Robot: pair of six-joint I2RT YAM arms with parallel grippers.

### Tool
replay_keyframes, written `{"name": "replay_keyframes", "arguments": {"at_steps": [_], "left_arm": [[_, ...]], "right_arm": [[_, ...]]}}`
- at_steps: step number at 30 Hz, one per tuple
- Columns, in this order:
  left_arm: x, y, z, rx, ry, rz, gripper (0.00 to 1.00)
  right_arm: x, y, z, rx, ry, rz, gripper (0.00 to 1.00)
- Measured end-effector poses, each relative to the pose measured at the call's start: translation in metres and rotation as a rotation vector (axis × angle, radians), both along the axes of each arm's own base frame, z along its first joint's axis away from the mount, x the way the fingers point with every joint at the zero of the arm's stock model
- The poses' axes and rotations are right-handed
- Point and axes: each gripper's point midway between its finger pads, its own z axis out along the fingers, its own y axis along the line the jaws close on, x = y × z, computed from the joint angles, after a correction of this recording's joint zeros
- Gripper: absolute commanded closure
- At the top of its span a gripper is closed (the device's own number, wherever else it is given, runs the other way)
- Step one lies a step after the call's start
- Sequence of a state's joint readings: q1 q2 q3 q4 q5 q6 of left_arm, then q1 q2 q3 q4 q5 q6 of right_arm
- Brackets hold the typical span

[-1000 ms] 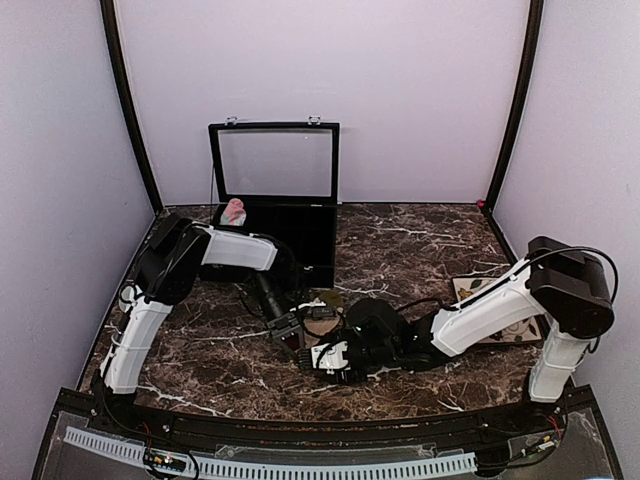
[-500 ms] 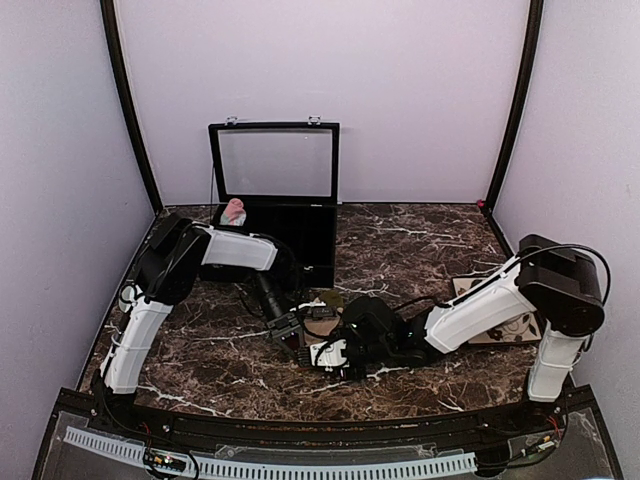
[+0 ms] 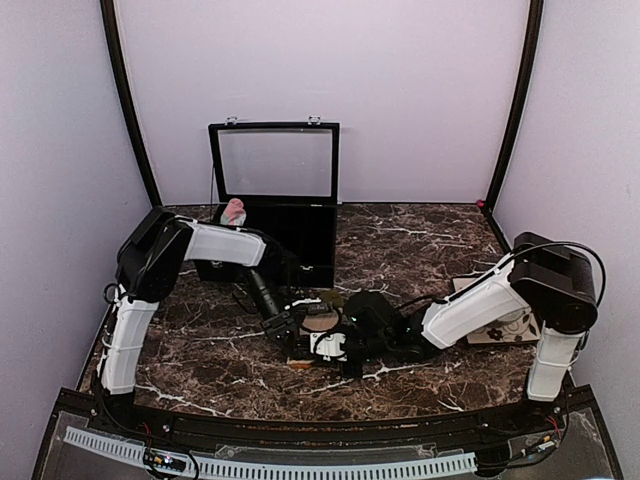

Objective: Roll the socks
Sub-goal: Roll the sock at the center of the board.

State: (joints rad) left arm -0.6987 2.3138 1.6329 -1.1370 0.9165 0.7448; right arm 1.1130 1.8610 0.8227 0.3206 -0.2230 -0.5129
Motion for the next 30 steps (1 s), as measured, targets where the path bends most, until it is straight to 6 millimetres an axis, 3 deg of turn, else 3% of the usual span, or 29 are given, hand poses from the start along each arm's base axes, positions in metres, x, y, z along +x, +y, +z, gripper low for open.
{"name": "replay_keyframes", "arguments": {"at_steps": [6, 13, 18, 24, 27, 30], "left_arm": [[0.020, 0.023, -0.004, 0.016, -0.235, 0.033, 0.67], [0.032, 0.047, 0.008, 0.003, -0.449, 0.077, 0.65], [0.028, 0.043, 0.017, -0.062, -0.466, 0.057, 0.65], [0.006, 0.033, 0.023, -0.143, -0.439, -0.031, 0.80], [0.003, 0.030, 0.025, -0.162, -0.424, -0.041, 0.79], [-0.003, 0.022, 0.027, -0.205, -0.432, -0.066, 0.69]], "right_arm": [[-0.002, 0.007, -0.002, 0.062, 0.144, -0.047, 1.00], [-0.001, 0.013, -0.002, 0.120, 0.330, -0.107, 1.00], [0.002, 0.011, -0.002, 0.138, 0.451, -0.161, 1.00], [0.003, 0.007, -0.003, 0.143, 0.593, -0.221, 1.00], [0.000, 0.006, -0.003, 0.140, 0.639, -0.236, 1.00], [-0.001, 0.007, -0.004, 0.136, 0.684, -0.250, 1.00]]}}
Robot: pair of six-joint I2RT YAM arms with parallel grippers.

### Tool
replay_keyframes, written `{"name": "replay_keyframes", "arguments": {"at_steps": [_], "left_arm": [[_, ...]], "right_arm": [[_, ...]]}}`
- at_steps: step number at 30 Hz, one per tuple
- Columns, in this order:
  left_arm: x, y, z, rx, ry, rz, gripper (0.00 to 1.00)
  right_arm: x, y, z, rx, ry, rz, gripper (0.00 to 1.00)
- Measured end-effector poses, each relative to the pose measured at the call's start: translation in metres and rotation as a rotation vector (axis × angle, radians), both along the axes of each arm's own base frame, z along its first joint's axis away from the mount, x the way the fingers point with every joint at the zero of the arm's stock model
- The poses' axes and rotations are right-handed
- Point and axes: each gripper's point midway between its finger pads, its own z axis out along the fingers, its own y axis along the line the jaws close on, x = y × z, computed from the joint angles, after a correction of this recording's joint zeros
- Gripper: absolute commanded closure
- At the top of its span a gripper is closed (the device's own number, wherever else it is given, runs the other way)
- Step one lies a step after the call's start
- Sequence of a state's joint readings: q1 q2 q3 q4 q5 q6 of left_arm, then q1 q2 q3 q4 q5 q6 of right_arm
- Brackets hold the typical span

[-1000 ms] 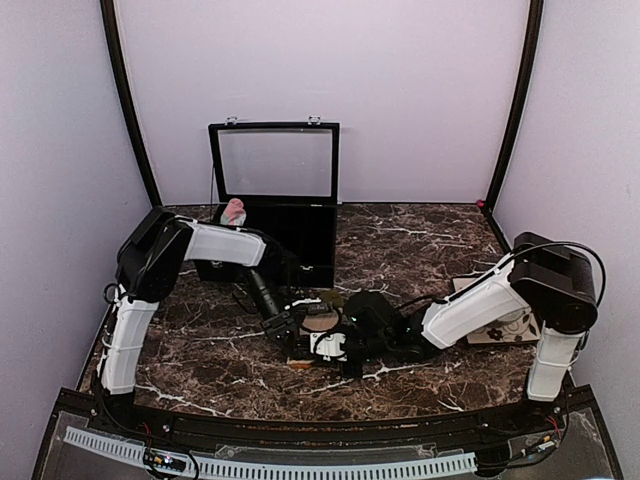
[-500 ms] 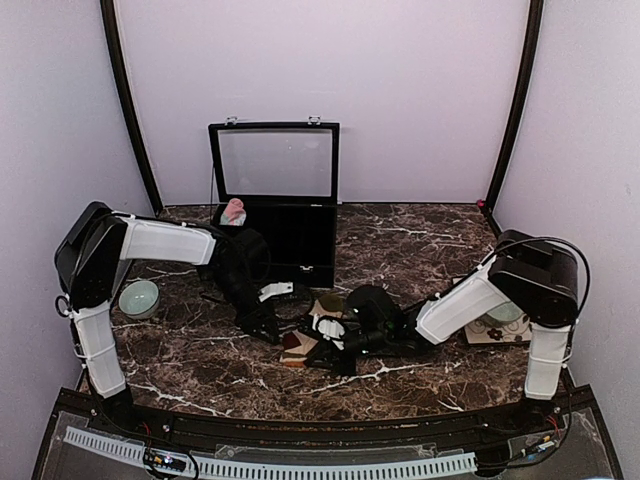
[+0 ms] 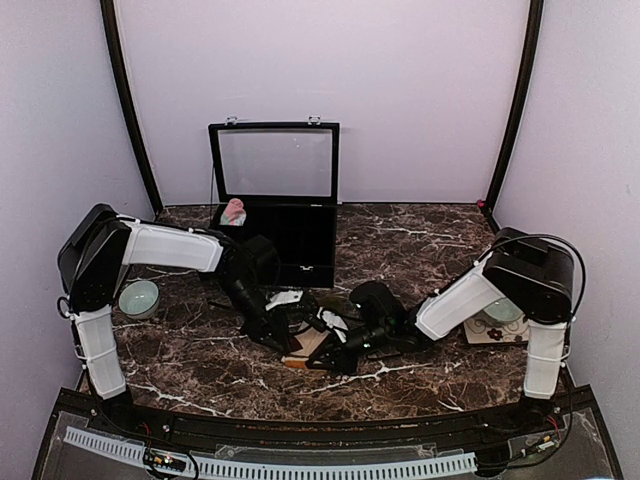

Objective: Roll the socks
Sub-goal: Roll the sock at the center of the board.

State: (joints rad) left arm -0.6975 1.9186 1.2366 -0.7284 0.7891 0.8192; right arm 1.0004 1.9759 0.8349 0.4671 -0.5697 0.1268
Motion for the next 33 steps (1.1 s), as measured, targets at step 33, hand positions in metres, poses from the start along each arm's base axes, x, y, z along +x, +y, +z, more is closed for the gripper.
{"name": "replay_keyframes", "arguments": {"at_steps": [33], "left_arm": [[-0.030, -0.014, 0.018, -0.152, -0.341, -0.135, 0.81]], "right_arm": [[0.004, -0.006, -0.006, 0.024, 0.292, -0.030, 1.00]]}}
